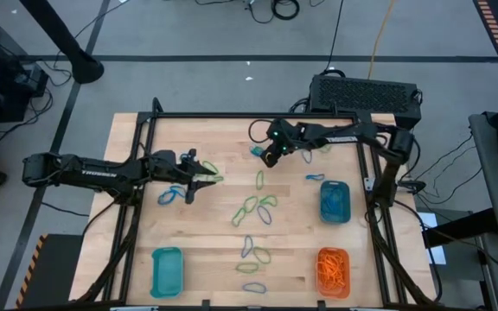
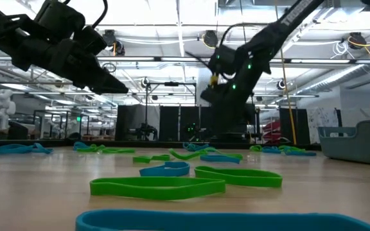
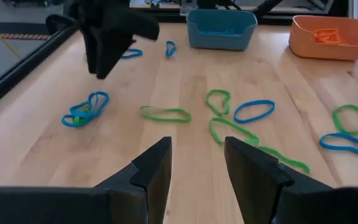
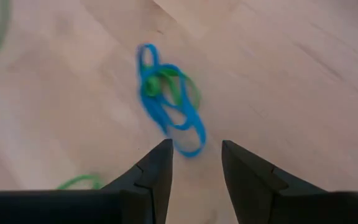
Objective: Sort rubber bands into baskets
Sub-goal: Put the blue rubber band into the dark blue bin
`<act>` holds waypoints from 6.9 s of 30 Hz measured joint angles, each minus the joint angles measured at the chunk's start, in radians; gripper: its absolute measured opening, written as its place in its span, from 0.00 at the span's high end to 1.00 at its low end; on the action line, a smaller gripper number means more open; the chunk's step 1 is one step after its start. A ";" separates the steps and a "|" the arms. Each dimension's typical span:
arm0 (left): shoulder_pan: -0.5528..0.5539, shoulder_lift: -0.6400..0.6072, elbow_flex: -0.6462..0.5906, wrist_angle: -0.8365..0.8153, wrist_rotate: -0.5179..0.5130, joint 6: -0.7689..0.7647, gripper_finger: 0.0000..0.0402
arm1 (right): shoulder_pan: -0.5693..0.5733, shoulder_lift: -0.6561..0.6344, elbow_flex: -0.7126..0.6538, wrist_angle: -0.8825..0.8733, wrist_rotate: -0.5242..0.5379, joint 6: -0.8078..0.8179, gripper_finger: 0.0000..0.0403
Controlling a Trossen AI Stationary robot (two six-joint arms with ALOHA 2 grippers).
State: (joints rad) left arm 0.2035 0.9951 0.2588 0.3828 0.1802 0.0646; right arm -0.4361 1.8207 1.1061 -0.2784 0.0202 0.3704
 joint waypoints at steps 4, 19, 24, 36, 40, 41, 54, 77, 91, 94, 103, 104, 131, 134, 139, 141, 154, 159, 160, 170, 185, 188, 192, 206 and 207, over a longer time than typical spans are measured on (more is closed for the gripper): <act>0.000 0.000 0.000 0.002 -0.001 -0.002 0.61 | -0.004 0.040 0.000 0.036 -0.003 -0.017 0.68; 0.000 0.000 0.000 0.030 -0.030 -0.004 0.61 | -0.003 0.110 0.000 0.105 -0.022 -0.019 0.68; 0.000 0.000 0.000 0.029 -0.031 -0.005 0.61 | -0.003 0.123 0.001 0.104 -0.020 -0.035 0.71; 0.000 0.000 0.000 0.027 -0.031 -0.005 0.61 | -0.002 0.103 -0.001 0.048 -0.035 -0.072 0.98; 0.000 0.000 0.000 0.027 -0.031 -0.004 0.61 | 0.000 0.082 -0.001 0.047 -0.029 -0.080 0.99; 0.000 0.000 0.000 0.027 -0.031 -0.004 0.61 | 0.000 0.077 0.000 0.046 -0.029 -0.079 0.99; 0.000 0.000 0.000 0.027 0.001 0.006 0.61 | 0.023 -0.046 -0.001 0.061 -0.060 -0.073 1.00; -0.085 0.000 0.000 0.122 0.079 -0.006 0.61 | 0.332 -0.446 0.000 -0.631 -0.181 0.273 1.00; -0.113 0.000 0.000 0.134 0.079 -0.007 0.61 | 0.484 -0.446 0.000 -1.029 -0.131 0.529 1.00; -0.113 0.000 0.000 0.133 0.079 -0.007 0.61 | 0.501 -0.441 0.000 -1.061 -0.092 0.553 1.00; -0.113 0.000 0.000 0.132 0.079 -0.008 0.61 | 0.510 -0.436 -0.106 -1.080 -0.053 0.590 1.00; -0.113 0.000 0.000 0.132 0.079 -0.008 0.61 | 0.510 -0.436 -0.123 -1.078 -0.053 0.590 1.00; -0.112 0.001 0.000 0.064 0.024 -0.007 0.61 | 0.502 -0.436 -0.204 -1.092 -0.052 0.655 0.66; -0.112 0.024 0.000 0.102 0.024 -0.007 0.61 | 0.491 -0.436 -0.181 -1.086 -0.049 0.650 0.63; -0.112 0.128 0.004 0.165 0.024 -0.034 0.61 | 0.447 -0.436 -0.104 -1.049 -0.030 0.614 0.62; -0.112 0.177 0.020 0.174 0.024 -0.036 0.61 | 0.423 -0.437 -0.073 -1.030 0.012 0.612 0.64; -0.113 0.385 0.123 0.188 0.079 -0.059 0.61 | 0.114 -0.425 -0.087 -0.586 0.037 0.325 0.74; -0.113 0.393 0.124 0.189 0.080 -0.052 0.61 | 0.046 -0.339 -0.088 -0.569 0.054 0.271 0.77; -0.113 0.393 0.124 0.189 0.080 -0.051 0.61 | 0.038 -0.315 -0.089 -0.554 0.054 0.262 0.77; -0.113 0.393 0.124 0.186 0.080 -0.050 0.61 | -0.020 -0.105 -0.089 -0.516 0.026 0.181 0.77; -0.113 0.393 0.124 0.179 0.081 -0.032 0.61 | -0.050 -0.069 -0.089 -0.493 0.048 0.088 0.77; -0.113 0.393 0.124 0.176 0.081 -0.031 0.61 | -0.061 -0.070 -0.089 -0.487 0.067 0.087 0.77; -0.113 0.393 0.124 0.177 0.081 -0.031 0.61 | -0.074 -0.070 -0.089 -0.487 0.067 0.078 0.77; -0.113 0.393 0.124 0.173 0.081 -0.031 0.61 | -0.082 -0.015 -0.084 -0.465 0.053 0.063 0.82; -0.113 0.393 0.124 0.173 0.081 -0.031 0.61 | -0.082 -0.014 -0.084 -0.469 0.051 0.055 0.84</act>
State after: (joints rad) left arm 0.0910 1.3876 0.3829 0.5557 0.2611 0.0334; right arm -0.5179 1.8065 1.0226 -0.7470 0.0708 0.4257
